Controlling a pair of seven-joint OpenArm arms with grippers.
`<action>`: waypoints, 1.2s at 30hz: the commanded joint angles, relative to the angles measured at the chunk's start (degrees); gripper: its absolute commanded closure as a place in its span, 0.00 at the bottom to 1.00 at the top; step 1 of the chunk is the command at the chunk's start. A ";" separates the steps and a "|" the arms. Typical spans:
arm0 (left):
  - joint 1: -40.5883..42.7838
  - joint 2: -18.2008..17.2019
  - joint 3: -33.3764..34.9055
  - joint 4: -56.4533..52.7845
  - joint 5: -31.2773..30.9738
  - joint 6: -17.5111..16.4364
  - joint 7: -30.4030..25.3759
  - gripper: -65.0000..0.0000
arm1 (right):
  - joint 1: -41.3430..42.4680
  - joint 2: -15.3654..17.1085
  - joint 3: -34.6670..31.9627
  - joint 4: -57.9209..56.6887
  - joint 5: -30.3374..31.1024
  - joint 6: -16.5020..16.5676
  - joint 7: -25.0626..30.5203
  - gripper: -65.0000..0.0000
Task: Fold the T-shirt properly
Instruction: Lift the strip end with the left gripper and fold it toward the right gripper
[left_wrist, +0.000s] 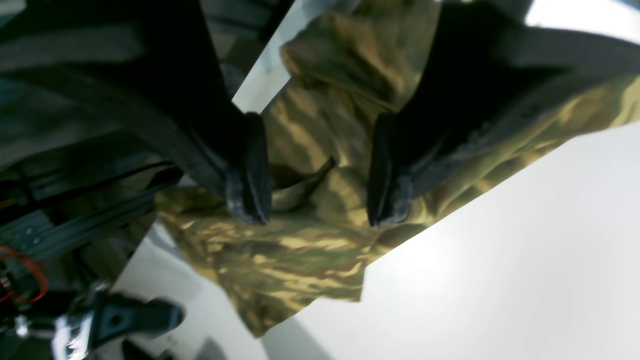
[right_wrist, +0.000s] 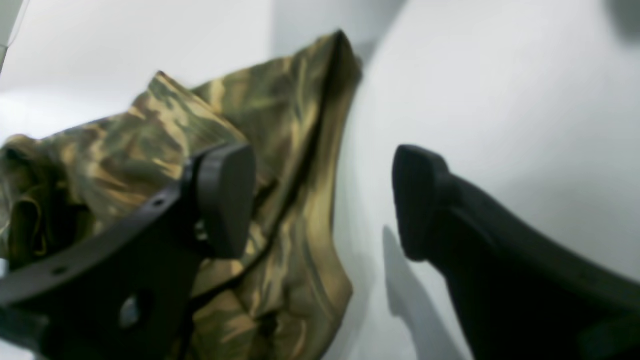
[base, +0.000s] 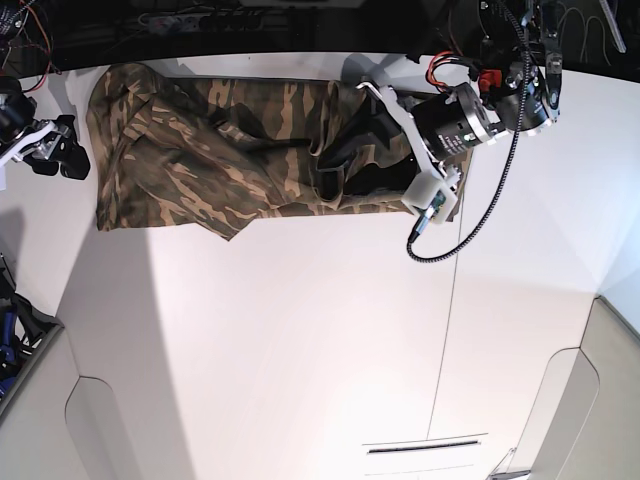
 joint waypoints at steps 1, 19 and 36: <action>-0.26 0.48 0.09 0.92 -1.22 -0.22 -1.36 0.49 | 0.13 0.94 0.22 0.20 1.46 0.39 1.07 0.34; -0.26 0.96 0.11 0.92 1.27 -0.22 -1.36 0.49 | 0.33 -3.96 -9.77 -7.85 4.52 1.14 1.18 0.34; -0.26 0.61 -8.59 0.92 3.32 1.07 -0.48 0.49 | 4.48 -2.91 -8.63 -7.80 -1.46 1.05 3.67 1.00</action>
